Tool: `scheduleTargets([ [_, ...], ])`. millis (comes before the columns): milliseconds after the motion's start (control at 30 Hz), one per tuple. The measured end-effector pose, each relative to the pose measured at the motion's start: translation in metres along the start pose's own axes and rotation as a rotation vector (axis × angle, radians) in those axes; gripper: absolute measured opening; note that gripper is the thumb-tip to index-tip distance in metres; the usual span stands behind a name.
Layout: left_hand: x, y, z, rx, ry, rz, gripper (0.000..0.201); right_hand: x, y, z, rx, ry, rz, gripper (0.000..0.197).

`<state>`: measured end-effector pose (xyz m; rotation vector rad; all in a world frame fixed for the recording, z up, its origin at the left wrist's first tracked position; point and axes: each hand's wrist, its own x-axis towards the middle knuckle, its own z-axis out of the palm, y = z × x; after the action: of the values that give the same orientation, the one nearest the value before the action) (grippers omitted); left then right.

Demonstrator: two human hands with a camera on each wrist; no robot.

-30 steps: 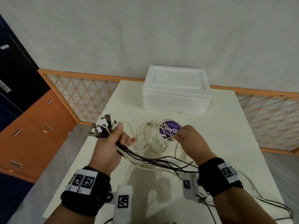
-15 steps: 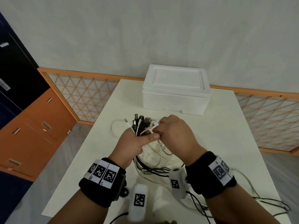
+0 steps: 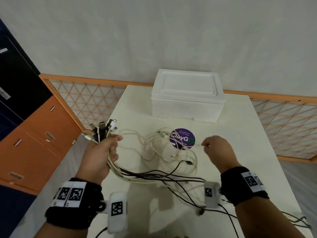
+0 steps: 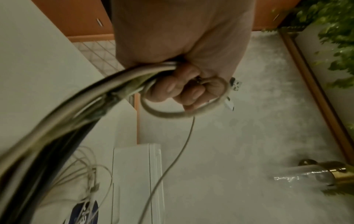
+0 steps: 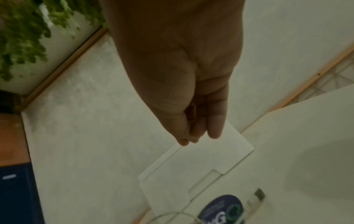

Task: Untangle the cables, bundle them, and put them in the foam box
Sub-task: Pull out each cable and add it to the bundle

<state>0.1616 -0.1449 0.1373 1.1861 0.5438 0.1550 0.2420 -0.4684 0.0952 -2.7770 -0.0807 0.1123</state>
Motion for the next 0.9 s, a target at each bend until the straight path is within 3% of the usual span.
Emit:
scheduleTargets([
  [100,-0.004,-0.001,0.004,0.087,-0.033,0.023,0.012,-0.006,-0.025,-0.007,0.235,0.153,-0.120,0.021],
  [200,-0.015,-0.006,0.025,0.125,-0.131,0.037,0.003,-0.023,-0.080,-0.016,0.342,-0.026,-0.510,0.059],
  [233,-0.017,-0.006,0.032,0.115,-0.152,0.043,0.005,-0.026,-0.092,-0.013,0.283,-0.088,-0.604,0.055],
  [300,-0.016,-0.003,0.037,0.081,-0.149,0.064,0.008,-0.026,-0.100,-0.002,0.143,-0.112,-0.660,0.026],
  [367,-0.011,0.002,0.031,0.051,-0.114,0.061,0.022,-0.017,-0.088,0.001,0.079,-0.071,-0.586,0.024],
  [500,-0.004,0.008,0.002,-0.055,-0.070,0.038,0.018,0.001,-0.022,-0.008,-0.204,-0.037,-0.377,0.019],
  [600,-0.003,0.002,-0.011,-0.094,-0.061,0.015,0.018,-0.006,0.027,-0.031,-0.035,0.141,-0.133,0.017],
  [700,-0.006,-0.007,-0.008,0.029,-0.027,0.024,0.017,-0.021,0.059,-0.049,-0.001,0.304,0.028,0.018],
  [800,-0.012,-0.010,0.002,0.071,-0.001,0.069,0.015,-0.036,0.090,-0.049,-0.159,0.058,0.220,0.026],
  [900,-0.021,-0.007,0.017,-0.010,-0.055,0.098,0.029,-0.047,0.083,-0.054,-0.243,-0.142,0.196,0.071],
])
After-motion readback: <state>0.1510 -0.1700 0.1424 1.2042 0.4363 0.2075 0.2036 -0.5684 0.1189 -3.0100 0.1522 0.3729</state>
